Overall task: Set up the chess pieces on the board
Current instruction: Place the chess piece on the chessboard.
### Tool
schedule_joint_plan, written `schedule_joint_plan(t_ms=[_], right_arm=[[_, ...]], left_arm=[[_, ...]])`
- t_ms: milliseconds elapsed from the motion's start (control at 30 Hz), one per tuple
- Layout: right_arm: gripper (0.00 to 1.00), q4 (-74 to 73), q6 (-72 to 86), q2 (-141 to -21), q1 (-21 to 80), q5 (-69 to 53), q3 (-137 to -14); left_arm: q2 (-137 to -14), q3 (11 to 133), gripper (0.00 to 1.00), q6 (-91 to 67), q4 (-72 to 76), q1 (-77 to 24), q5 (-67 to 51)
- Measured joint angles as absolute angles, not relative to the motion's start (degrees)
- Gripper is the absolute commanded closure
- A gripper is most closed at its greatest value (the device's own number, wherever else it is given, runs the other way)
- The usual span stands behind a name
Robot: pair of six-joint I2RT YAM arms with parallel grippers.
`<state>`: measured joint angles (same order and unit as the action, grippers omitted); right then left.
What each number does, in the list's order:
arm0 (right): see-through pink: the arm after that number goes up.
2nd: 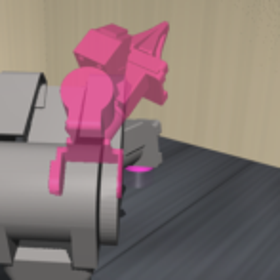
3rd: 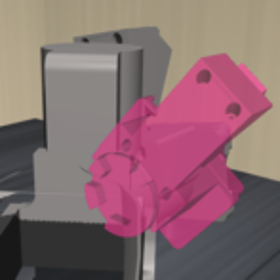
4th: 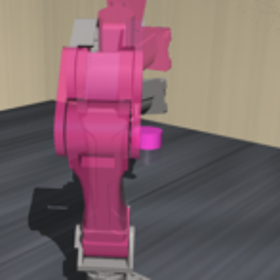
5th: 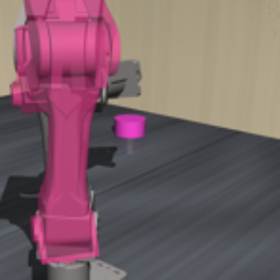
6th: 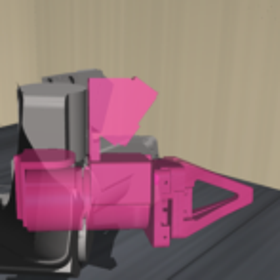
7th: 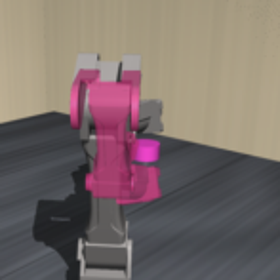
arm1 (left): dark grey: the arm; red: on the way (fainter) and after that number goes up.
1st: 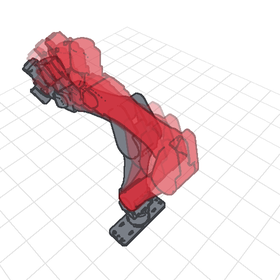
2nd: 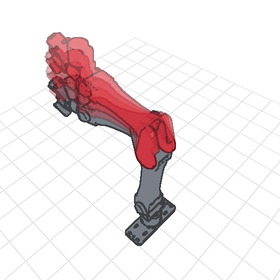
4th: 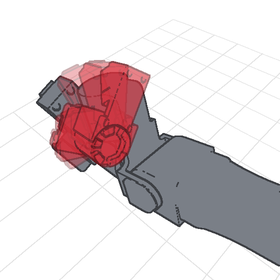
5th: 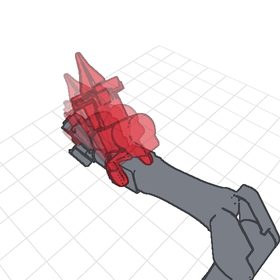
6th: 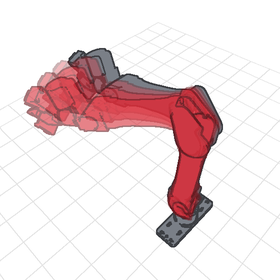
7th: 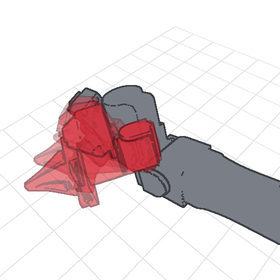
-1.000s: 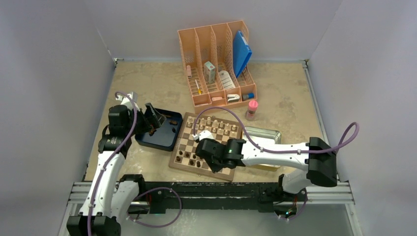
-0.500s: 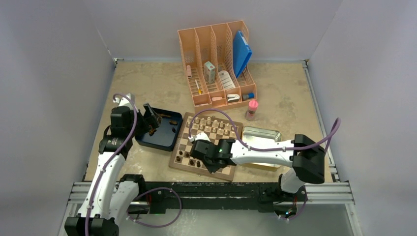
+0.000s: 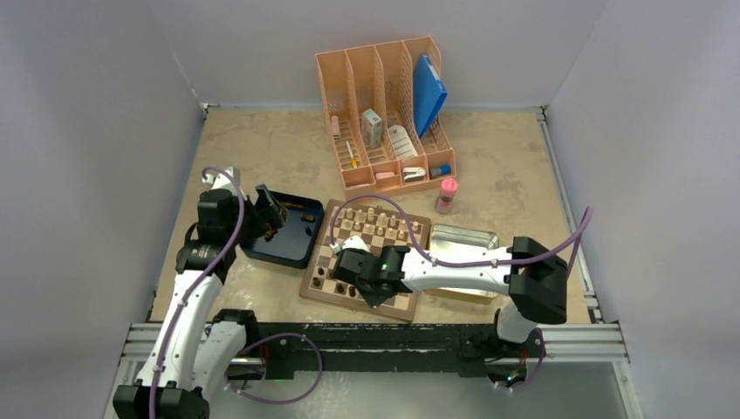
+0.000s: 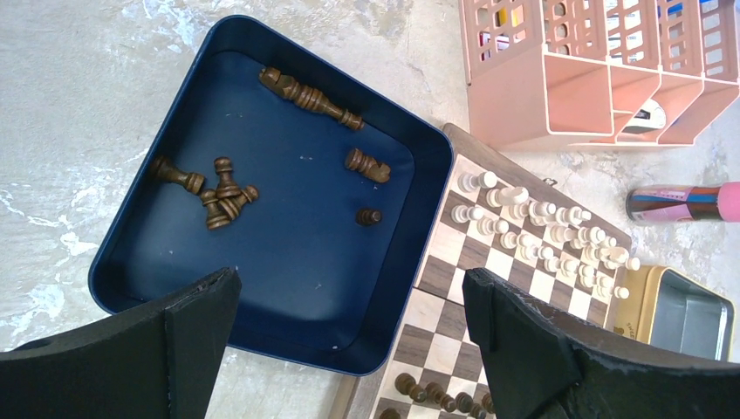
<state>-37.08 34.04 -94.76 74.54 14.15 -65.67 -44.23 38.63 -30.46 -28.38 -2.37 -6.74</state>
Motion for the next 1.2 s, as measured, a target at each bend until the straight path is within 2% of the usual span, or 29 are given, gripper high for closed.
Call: schedule_joint_plan(t_ms=[933,1033,1133,1200], right_arm=[[0.92,-37.8,34.1,-95.3,74.5,15.5,-66.3],[0.88,-37.9,34.1,-95.3,74.5,15.5,-66.3],[0.76,-37.8,34.2,-95.3,74.5,15.5,-66.3],[0.72,-37.8,34.1,-95.3,74.4,15.5,-66.3]], left_arm=[[-44.0,38.6,0.01,-30.5,-28.4,-2.4,-6.7],[-44.0,38.6,0.01,-30.5,-28.4,-2.4,-6.7],[-44.0,38.6,0.01,-30.5,-28.4,-2.4,-6.7],[-44.0,38.6,0.01,-30.5,-28.4,-2.4,-6.7]])
